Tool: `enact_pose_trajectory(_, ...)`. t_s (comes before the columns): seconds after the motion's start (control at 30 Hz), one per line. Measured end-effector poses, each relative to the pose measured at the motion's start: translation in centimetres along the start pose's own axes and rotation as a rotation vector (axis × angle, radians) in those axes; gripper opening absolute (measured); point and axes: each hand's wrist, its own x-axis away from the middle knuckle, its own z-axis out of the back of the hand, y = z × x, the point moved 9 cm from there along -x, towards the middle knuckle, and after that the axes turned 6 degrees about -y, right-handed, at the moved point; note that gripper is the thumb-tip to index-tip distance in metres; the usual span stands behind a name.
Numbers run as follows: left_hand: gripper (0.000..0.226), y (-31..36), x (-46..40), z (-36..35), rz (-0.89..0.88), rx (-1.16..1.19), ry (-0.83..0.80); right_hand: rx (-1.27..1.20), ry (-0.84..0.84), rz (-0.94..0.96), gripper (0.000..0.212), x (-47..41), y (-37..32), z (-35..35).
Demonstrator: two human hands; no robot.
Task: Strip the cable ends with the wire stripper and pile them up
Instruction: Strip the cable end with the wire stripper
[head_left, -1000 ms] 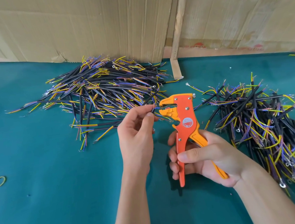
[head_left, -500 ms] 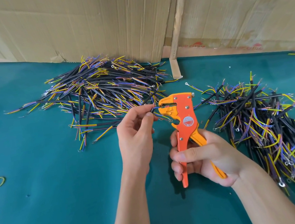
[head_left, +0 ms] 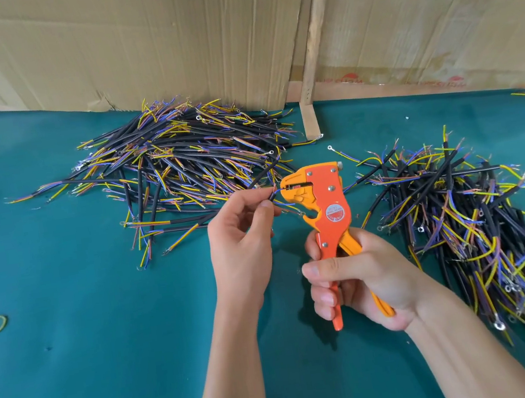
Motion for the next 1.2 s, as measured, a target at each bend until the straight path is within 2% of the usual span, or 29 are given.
enact_pose_trajectory(0.13, 0.019, 0.1, 0.0, 0.0, -0.001, -0.015, 0.002, -0.002, 0.003, -0.005, 0.022, 0.0, 0.0, -0.1)
enact_pose_trajectory(0.33, 0.02, 0.2, 0.0, 0.1, -0.026, -0.015, 0.0, 0.038, 0.14, 0.036, 0.033, -0.2, -0.3, 0.4)
enact_pose_trajectory(0.63, 0.017, 0.4, 0.1, 0.1, -0.029, 0.033, 0.021, 0.007, 0.153, 0.052, 0.033, 0.0, -0.4, -0.2)
enact_pose_trajectory(0.77, 0.027, 0.4, 0.1, 0.3, -0.031, 0.051, 0.033, 0.014, 0.166, 0.063, 0.033, -0.1, -0.3, -0.4)
enact_pose_trajectory(0.97, 0.026, 0.0, 0.3, 0.5, -0.018, 0.047, 0.086, -0.065, 0.076, 0.069, 0.024, -0.2, -0.2, -0.4)
enact_pose_trajectory(1.07, 0.024, -0.3, 0.3, 1.4, -0.013, 0.068, 0.158, -0.149, 0.039, 0.09, 0.039, 0.1, -0.7, 0.1)
enact_pose_trajectory(1.2, 0.016, 0.4, 0.8, 1.5, -0.028, 0.081, 0.158, -0.181, 0.145, 0.094, 0.049, 0.1, -0.7, 1.3)
